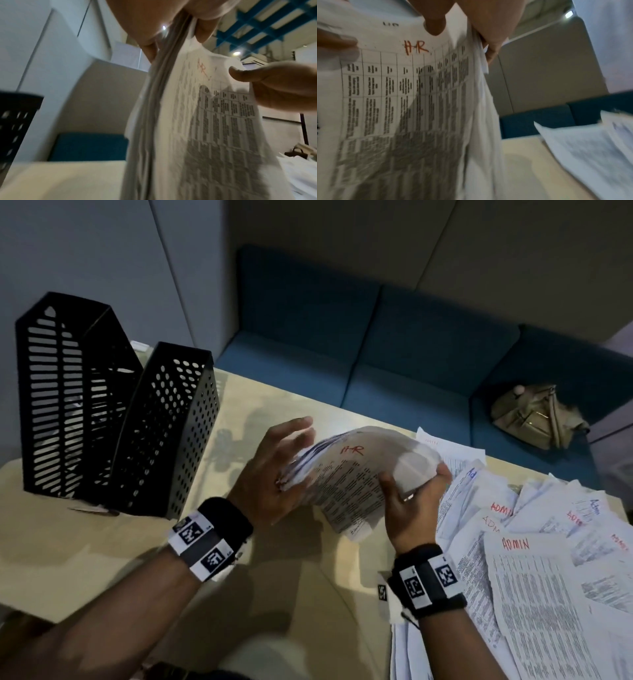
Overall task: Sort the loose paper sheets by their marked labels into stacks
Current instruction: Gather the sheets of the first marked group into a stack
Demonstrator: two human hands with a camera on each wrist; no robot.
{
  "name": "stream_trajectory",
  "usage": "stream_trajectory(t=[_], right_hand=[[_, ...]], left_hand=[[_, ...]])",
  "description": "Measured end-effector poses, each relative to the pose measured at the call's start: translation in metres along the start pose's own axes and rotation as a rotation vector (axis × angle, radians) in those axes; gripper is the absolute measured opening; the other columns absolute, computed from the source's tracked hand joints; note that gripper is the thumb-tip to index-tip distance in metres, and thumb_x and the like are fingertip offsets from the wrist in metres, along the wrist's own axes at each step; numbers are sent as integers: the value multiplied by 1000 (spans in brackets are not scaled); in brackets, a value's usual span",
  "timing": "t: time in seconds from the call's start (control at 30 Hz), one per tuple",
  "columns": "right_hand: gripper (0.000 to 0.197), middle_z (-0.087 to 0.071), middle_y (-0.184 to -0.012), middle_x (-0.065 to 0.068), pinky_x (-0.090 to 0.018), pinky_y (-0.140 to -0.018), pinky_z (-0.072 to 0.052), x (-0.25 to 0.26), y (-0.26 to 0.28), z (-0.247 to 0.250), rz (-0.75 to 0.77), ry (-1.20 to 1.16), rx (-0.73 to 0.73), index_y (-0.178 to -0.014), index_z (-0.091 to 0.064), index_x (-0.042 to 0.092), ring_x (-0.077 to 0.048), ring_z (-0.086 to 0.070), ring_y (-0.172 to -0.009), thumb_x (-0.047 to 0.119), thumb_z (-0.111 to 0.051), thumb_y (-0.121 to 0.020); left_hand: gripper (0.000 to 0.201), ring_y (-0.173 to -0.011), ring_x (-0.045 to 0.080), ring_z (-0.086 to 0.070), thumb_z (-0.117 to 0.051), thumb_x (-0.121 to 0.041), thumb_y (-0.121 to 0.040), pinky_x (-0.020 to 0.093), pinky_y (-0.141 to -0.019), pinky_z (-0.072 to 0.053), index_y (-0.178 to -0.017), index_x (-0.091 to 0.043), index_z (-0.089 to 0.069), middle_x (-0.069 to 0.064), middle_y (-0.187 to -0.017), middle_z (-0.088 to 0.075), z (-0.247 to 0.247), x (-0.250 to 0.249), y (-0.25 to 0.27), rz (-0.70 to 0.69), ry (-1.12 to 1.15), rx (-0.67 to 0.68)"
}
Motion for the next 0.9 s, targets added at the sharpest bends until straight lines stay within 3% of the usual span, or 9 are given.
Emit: stream_trajectory(t=[0.13,0.2,0.3,0.4,0.57,0.7,0.8,0.87,0.9], right_hand=[[86,-40,-130,-7,-28,-110,-34,44,-11,6,368,180,-42,-136,-8,49,-26,-42,-126,18,-66,-81],[85,-44,-129,-21,-23,-110,-32,47,-17,2,418,264,16,-137,-17,47,-33,-44,-125,10,-68,-81],[78,-45,-124,-29,-4,-105,-24,54,-19,-3,444,336,74,-133,-31,23,-22,-42,-122,-6,-73,-75],[72,-47,-121,-28,-4,-105,-23,55,-17,-7,502,383,101,-129,-39,14,-4,-36,-117,-9,-75,-71],[57,-43,-126,-27,-11,-110,-24,50,-15,-4,502,351,74,-124,-41,11,-15,-36,-122,3,-74,-77],[44,-40,-126,-14,-23,-109,-30,50,-15,-2,516,234,17,-115,-41,10,-25,-43,-121,23,-68,-82],[46,-40,-123,-1,-18,-105,-31,49,-14,-7,506,178,9,-114,-40,12,-5,-42,-121,25,-69,-81],[48,-41,-116,3,-8,-100,-30,47,-17,-11,471,234,-8,-114,-38,14,6,-41,-109,10,-70,-79],[49,-42,-113,0,-4,-96,-31,46,-18,-11,451,264,-23,-114,-37,15,4,-41,-103,3,-70,-79]], left_hand=[[34,-117,23,-58,-57,-10,-91,44,-78,-59,-123,-22,-55,9,-138,-40,0,-13,-20,-98,-85,80],[24,-112,25,-60,-57,-11,-92,44,-74,-59,-114,-19,-60,9,-135,-42,-1,-13,-24,-107,-90,103],[23,-107,15,-62,-61,-10,-89,41,-73,-59,-111,-16,-59,10,-130,-47,3,-9,-26,-90,-83,105],[27,-115,18,-59,-62,-10,-87,40,-76,-59,-113,-16,-58,12,-123,-55,6,-4,-23,-62,-78,104],[38,-111,14,-60,-67,-7,-84,33,-85,-55,-119,-14,-55,13,-118,-60,14,9,-19,-25,-26,33],[73,-105,9,-62,-72,-34,-80,22,-82,-53,-141,-36,-31,-2,-132,-55,8,44,-5,227,101,-4],[44,-95,2,-64,-64,-56,-81,29,-77,-54,-122,-40,-56,-8,-112,-69,-9,78,14,569,252,-16],[23,-64,-8,-57,-62,-33,-91,23,-56,-47,-107,-17,-67,-22,-76,-70,-10,81,16,609,189,-75],[17,-62,-12,-55,-60,-16,-93,14,-57,-43,-107,-10,-67,-30,-73,-66,-9,75,13,553,165,-104]])
Point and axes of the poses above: each hand's wrist, its own y-axis away from the middle knuckle, its own z-axis out of the back of the hand, x = y × z, the point moved 10 cm from there along -y, towards the middle knuckle
